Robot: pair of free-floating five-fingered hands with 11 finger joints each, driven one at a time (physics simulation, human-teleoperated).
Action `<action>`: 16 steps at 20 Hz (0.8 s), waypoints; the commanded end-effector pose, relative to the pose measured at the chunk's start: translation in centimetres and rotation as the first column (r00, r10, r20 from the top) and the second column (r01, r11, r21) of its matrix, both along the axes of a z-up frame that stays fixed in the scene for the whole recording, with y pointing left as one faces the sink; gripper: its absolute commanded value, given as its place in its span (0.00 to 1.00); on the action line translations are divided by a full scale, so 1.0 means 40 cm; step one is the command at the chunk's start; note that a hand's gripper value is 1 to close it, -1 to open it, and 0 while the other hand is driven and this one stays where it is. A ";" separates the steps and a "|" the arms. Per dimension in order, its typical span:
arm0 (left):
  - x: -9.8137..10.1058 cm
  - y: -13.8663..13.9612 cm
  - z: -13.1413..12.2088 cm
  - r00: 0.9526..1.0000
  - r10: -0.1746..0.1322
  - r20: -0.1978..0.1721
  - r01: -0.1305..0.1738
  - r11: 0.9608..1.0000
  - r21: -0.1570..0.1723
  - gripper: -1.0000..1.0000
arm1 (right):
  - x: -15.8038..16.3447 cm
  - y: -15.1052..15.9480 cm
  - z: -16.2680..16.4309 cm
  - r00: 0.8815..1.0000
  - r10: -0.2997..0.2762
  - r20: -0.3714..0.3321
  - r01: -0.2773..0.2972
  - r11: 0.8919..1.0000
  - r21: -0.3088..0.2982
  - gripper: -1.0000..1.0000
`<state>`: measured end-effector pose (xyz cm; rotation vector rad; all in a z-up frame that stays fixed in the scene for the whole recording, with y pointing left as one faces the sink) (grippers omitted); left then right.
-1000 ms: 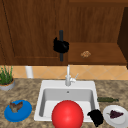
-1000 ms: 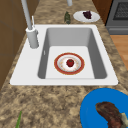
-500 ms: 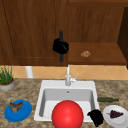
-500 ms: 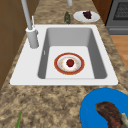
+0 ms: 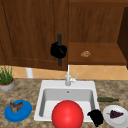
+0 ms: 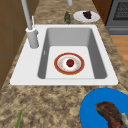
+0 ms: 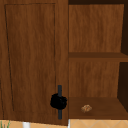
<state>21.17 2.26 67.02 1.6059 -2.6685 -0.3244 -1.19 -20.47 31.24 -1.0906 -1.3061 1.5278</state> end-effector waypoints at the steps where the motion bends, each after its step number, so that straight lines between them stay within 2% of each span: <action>1: -0.061 0.074 -0.049 1.000 0.000 0.000 0.000 0.999 -0.038 1.00 | 0.000 0.000 0.000 1.000 0.000 0.000 0.000 1.000 0.000 0.50; 5: -0.124 0.094 -0.052 1.000 -0.015 0.003 0.015 0.999 -0.039 1.00 | 0.000 0.000 0.000 1.000 0.000 0.000 0.000 1.000 0.000 0.50; 10: -0.199 0.131 -0.052 0.998 -0.053 0.016 0.054 0.998 -0.037 1.00 | 0.000 0.000 0.000 1.000 0.000 0.000 0.000 1.000 0.000 0.50; 16: -0.291 0.181 -0.054 0.994 -0.108 0.025 0.109 0.993 -0.044 1.00 | 0.000 0.000 0.000 1.000 0.000 0.000 0.000 1.000 0.000 0.50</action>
